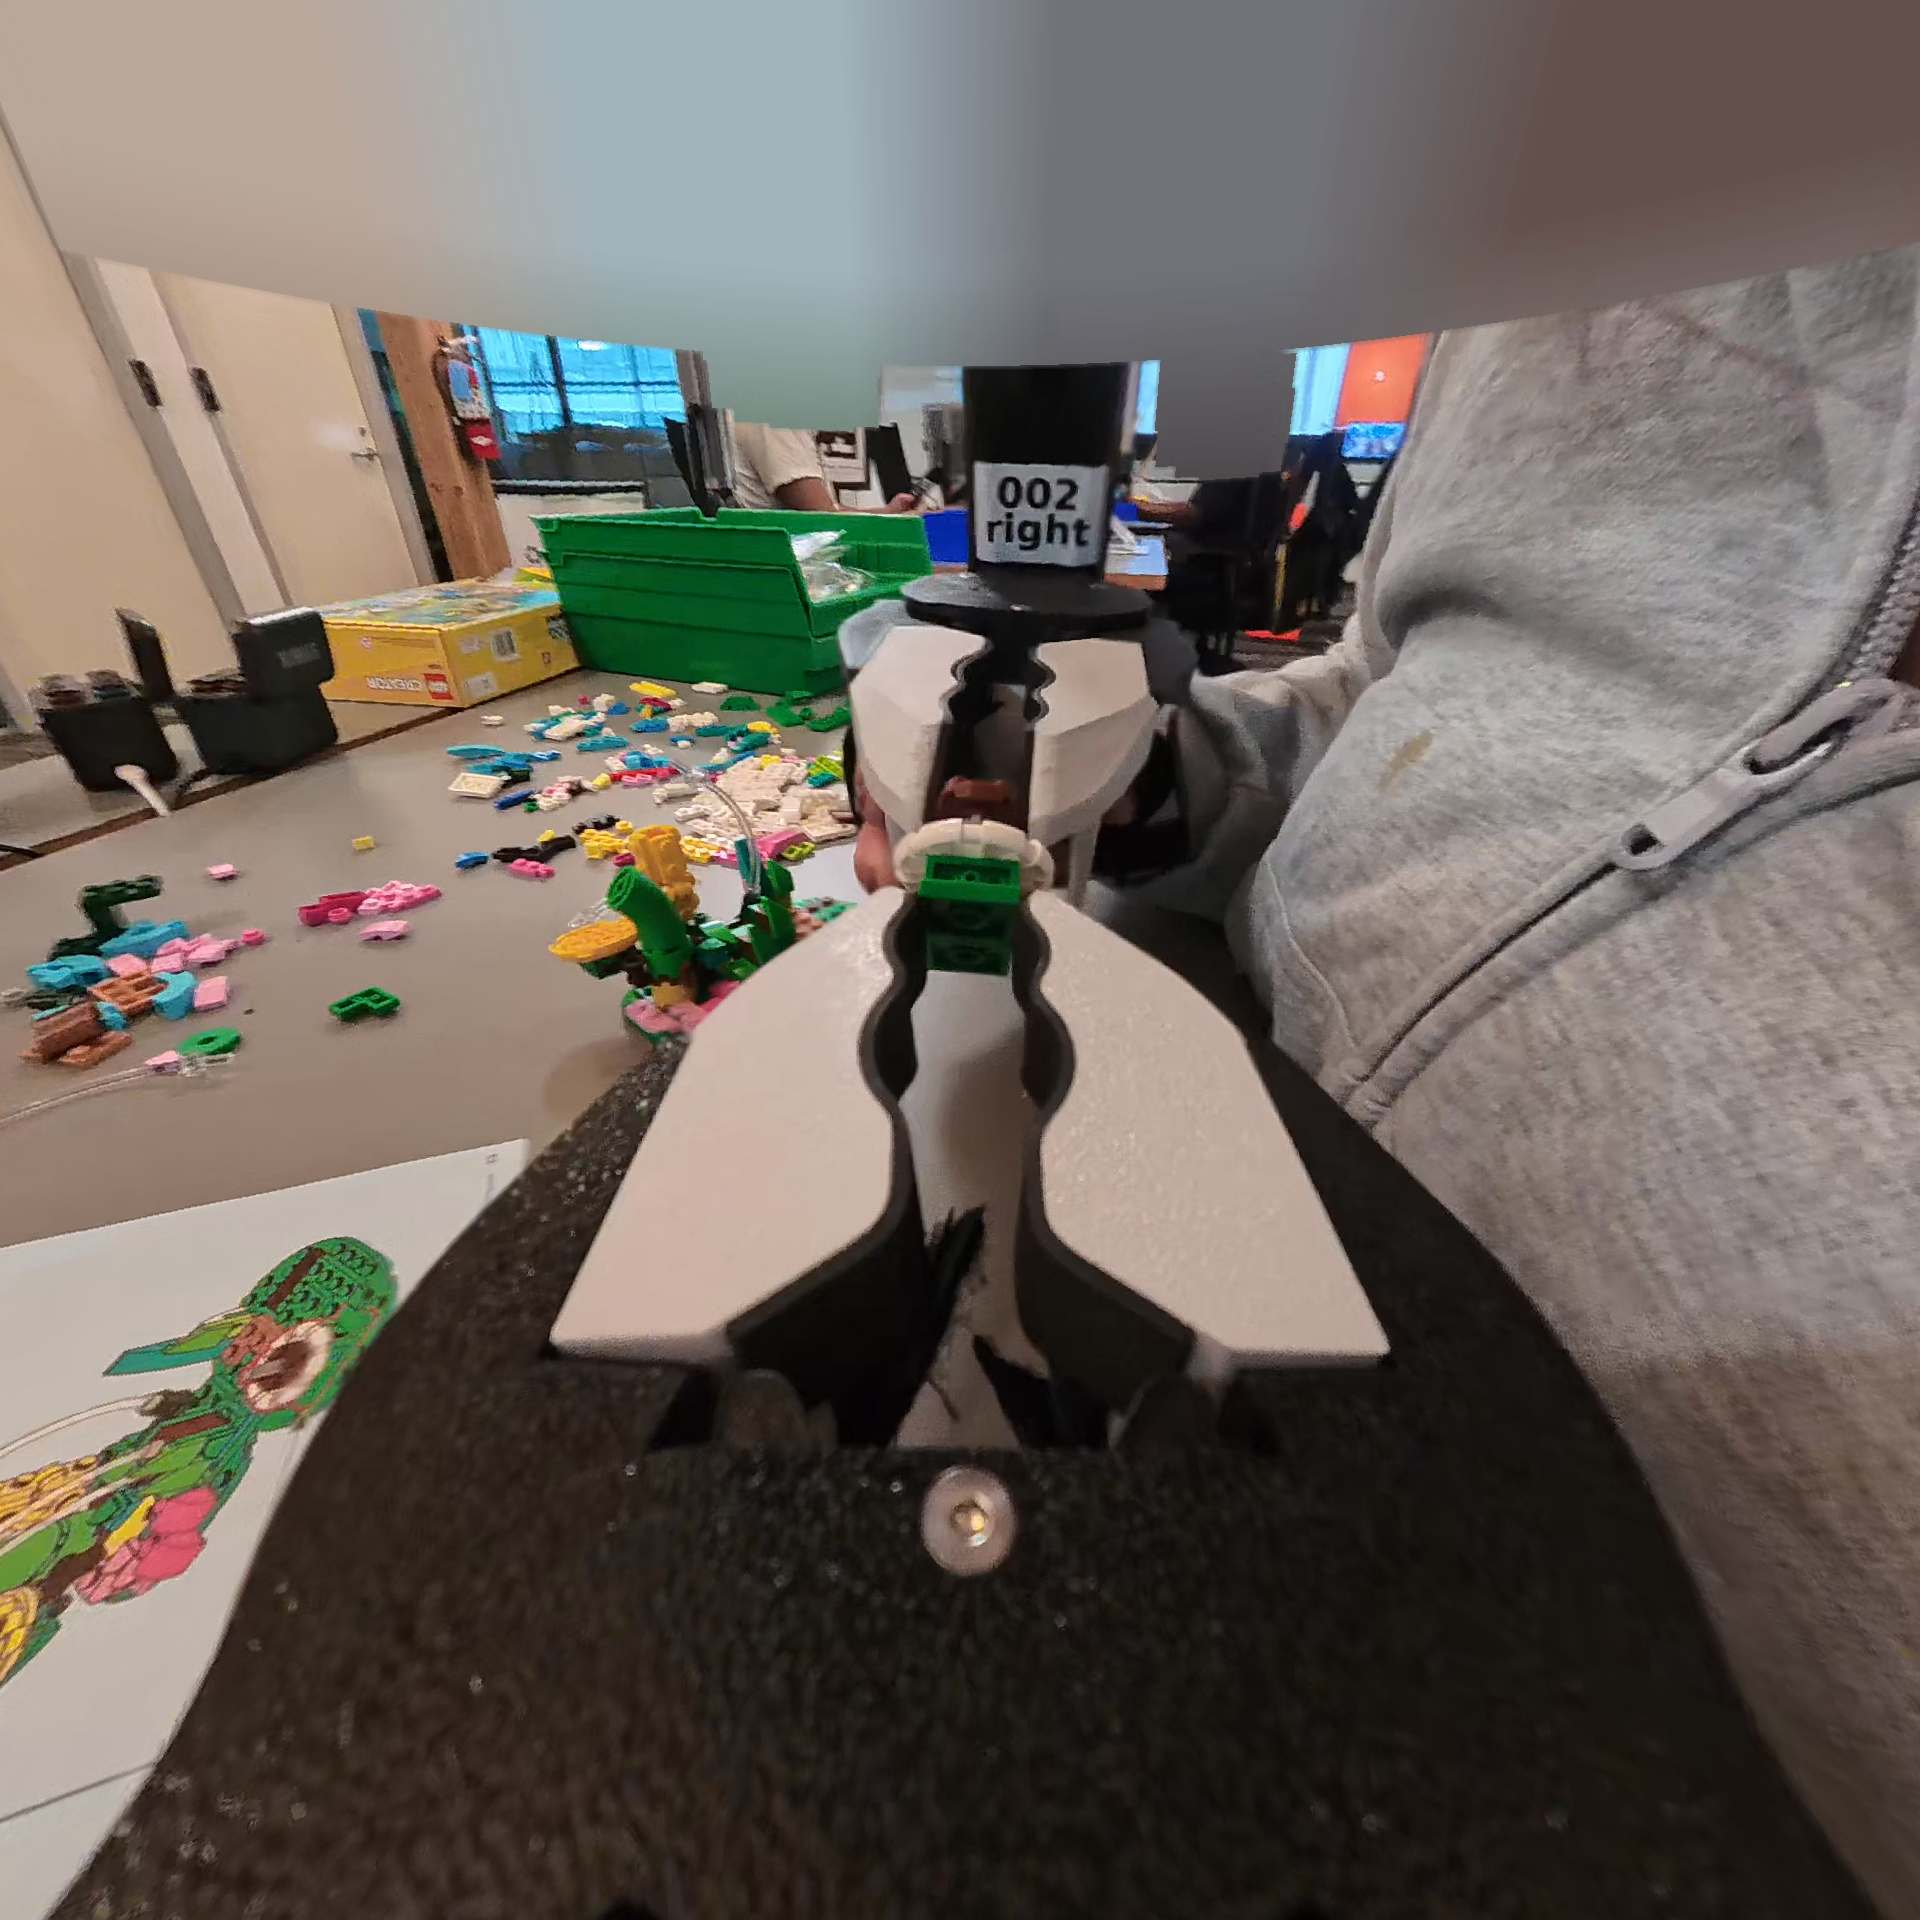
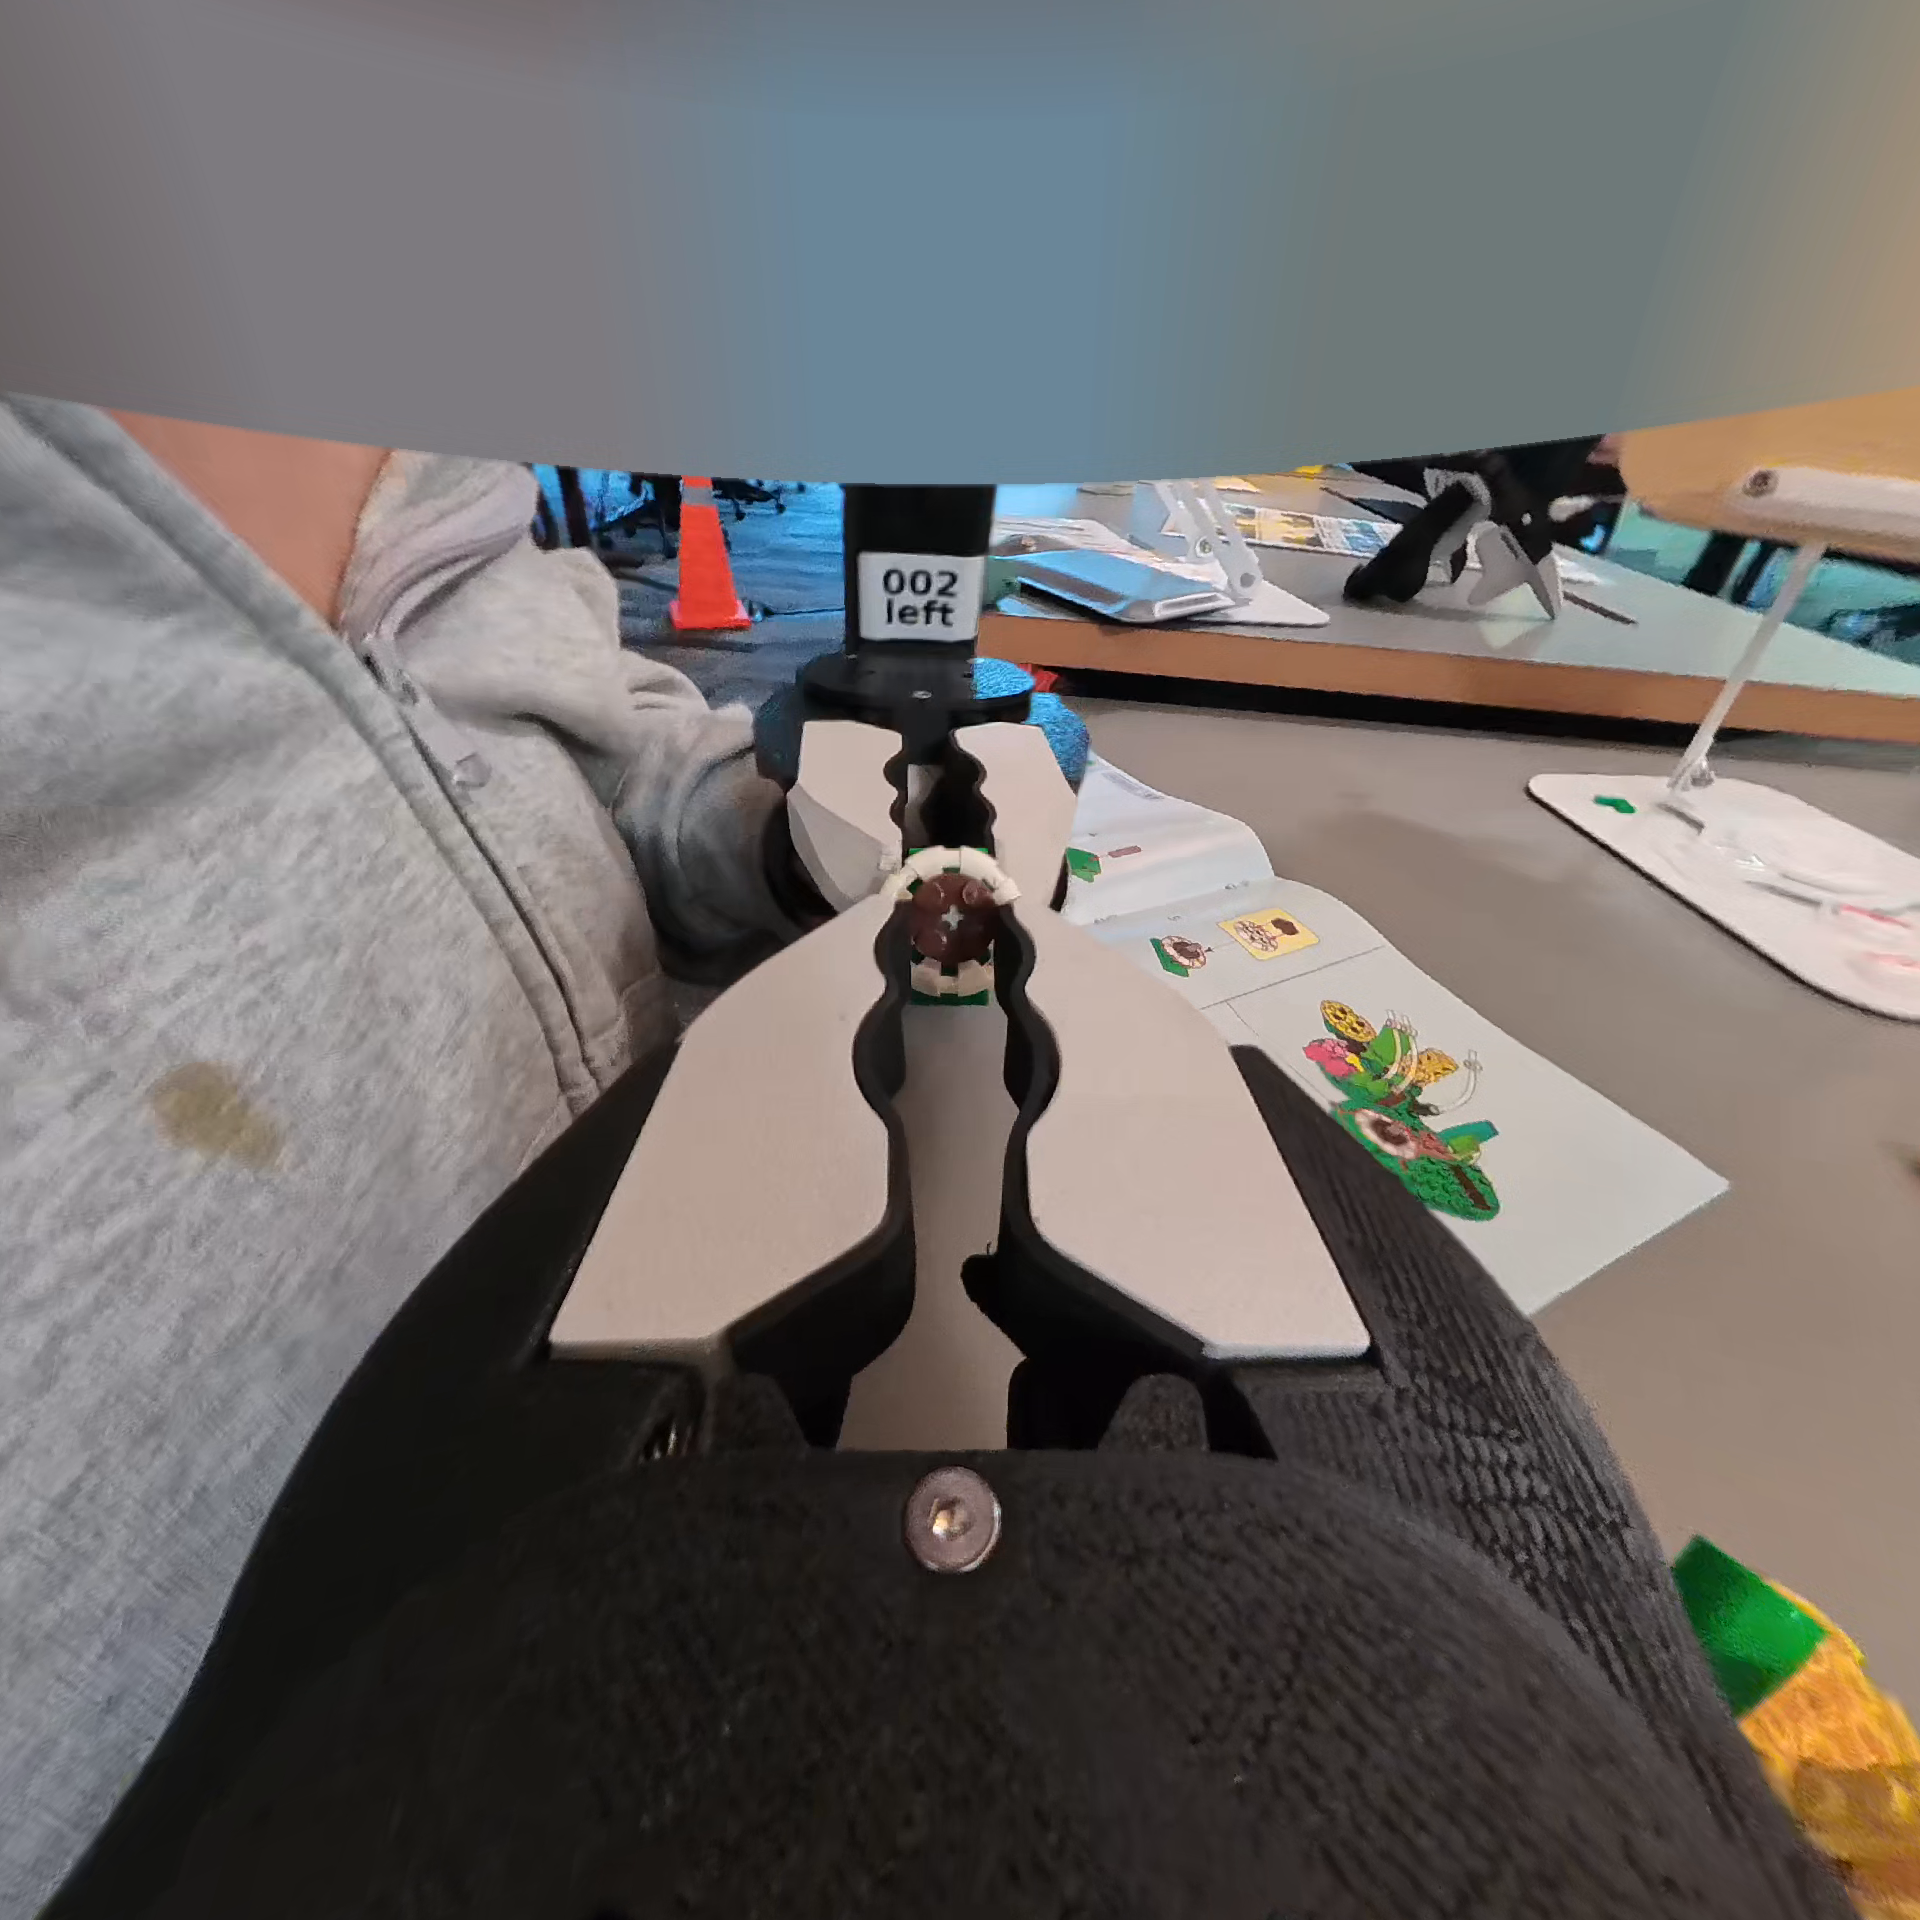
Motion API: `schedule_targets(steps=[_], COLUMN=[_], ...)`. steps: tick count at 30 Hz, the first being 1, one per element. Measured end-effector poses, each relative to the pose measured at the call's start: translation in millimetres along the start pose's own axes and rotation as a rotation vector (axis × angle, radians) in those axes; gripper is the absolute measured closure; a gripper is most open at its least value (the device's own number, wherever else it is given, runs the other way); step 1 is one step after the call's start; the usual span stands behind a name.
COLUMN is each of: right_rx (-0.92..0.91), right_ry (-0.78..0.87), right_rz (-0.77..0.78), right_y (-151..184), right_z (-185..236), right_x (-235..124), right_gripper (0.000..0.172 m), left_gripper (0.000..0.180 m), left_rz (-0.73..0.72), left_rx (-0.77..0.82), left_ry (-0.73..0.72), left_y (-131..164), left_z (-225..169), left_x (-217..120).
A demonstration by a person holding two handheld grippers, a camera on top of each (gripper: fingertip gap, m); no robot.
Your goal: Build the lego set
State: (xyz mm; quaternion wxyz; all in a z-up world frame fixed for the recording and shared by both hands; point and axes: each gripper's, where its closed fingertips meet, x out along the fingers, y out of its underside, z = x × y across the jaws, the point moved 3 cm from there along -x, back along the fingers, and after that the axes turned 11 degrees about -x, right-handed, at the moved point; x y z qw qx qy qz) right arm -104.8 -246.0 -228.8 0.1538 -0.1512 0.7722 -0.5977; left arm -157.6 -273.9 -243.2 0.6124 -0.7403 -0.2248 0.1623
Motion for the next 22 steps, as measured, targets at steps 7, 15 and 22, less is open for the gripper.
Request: schedule_targets(steps=[7, 15, 22], right_rx=[0.163, 0.023, 0.142], right_ry=[0.133, 0.054, 0.111], right_rz=[0.035, 0.031, -0.007], right_y=[-8, -11, -11], right_z=[-7, -4, -8], right_x=[9, 10, 13], right_gripper=[0.158, 0.158, 0.158], left_gripper=[0.165, 0.165, 0.165], left_rz=[-0.091, -0.097, -0.122], left_rx=[0.012, 0.009, 0.000], left_ry=[-0.041, 0.001, -0.024], left_y=[-7, -6, -8], left_z=[5, 2, 5], left_x=[-6, -4, -5])
